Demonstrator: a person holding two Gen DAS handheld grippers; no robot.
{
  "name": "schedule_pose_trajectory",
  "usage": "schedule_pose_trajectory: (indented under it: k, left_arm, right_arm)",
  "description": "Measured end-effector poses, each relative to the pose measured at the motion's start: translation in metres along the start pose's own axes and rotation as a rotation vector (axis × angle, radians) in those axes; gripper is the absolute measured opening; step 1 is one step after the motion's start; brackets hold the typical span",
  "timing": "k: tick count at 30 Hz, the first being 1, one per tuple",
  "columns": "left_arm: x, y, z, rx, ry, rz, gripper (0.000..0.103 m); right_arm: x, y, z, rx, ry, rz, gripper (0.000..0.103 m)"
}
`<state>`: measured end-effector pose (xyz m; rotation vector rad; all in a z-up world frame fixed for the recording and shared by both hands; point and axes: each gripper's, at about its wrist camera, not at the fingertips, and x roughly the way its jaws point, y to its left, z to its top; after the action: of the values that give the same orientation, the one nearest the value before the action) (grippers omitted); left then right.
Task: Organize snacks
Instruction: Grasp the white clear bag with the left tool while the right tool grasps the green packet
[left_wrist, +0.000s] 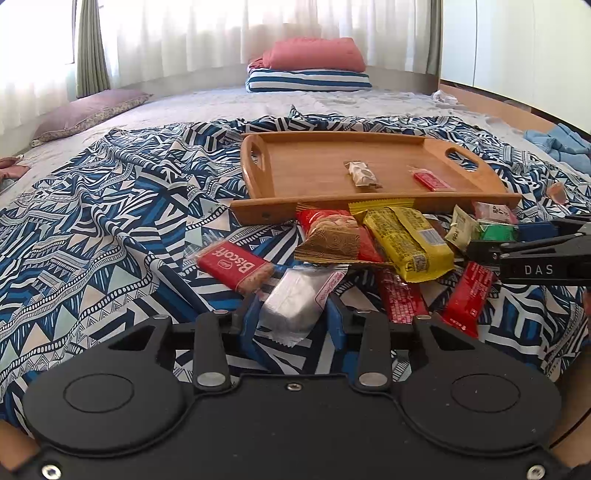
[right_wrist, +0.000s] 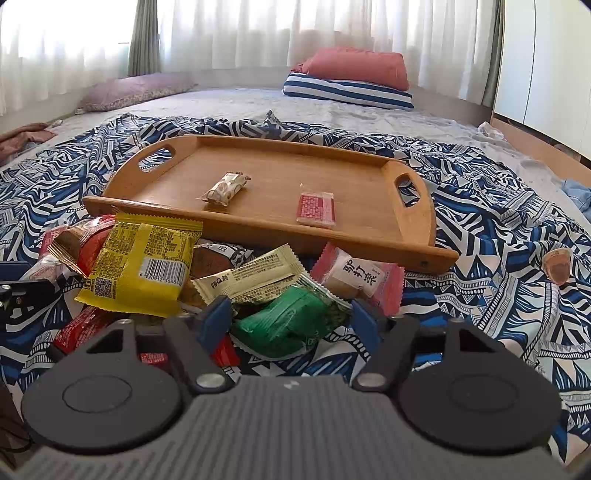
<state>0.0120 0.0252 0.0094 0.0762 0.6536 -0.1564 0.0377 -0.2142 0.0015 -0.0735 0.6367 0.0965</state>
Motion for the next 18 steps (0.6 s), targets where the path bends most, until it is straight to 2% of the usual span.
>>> schedule_pose_trajectory:
  k: [2, 7, 9, 13, 14, 16, 18]
  left_arm:
    - [0.0, -0.002, -0.001, 0.014, -0.002, -0.005, 0.04]
    - [0.002, -0.003, -0.001, 0.0, 0.0, -0.026, 0.063]
    - [0.004, 0.001, 0.0, -0.03, -0.001, -0.053, 0.068]
    - [0.01, 0.009, 0.001, -0.104, 0.015, -0.106, 0.064]
    - [0.01, 0.009, 0.001, -0.112, 0.015, -0.101, 0.061]
    - [0.01, 0.009, 0.001, -0.111, 0.014, -0.085, 0.046]
    - [0.009, 0.01, 0.0, -0.11, 0.013, -0.082, 0.044]
  right_arm:
    - [-0.001, 0.0, 0.0, -0.001, -0.002, -0.005, 0.068]
    - [-0.002, -0.002, 0.0, 0.006, 0.001, -0.007, 0.066]
    - [-0.001, -0.001, 0.0, 0.003, 0.003, -0.01, 0.066]
    - [-0.001, 0.001, -0.001, -0.001, 0.001, -0.017, 0.067]
    - [-0.002, 0.001, -0.002, -0.003, -0.001, -0.019, 0.068]
    - [-0.002, 0.003, -0.003, -0.006, -0.004, -0.023, 0.07]
    - [-0.003, 0.003, -0.004, -0.011, -0.005, -0.025, 0.072]
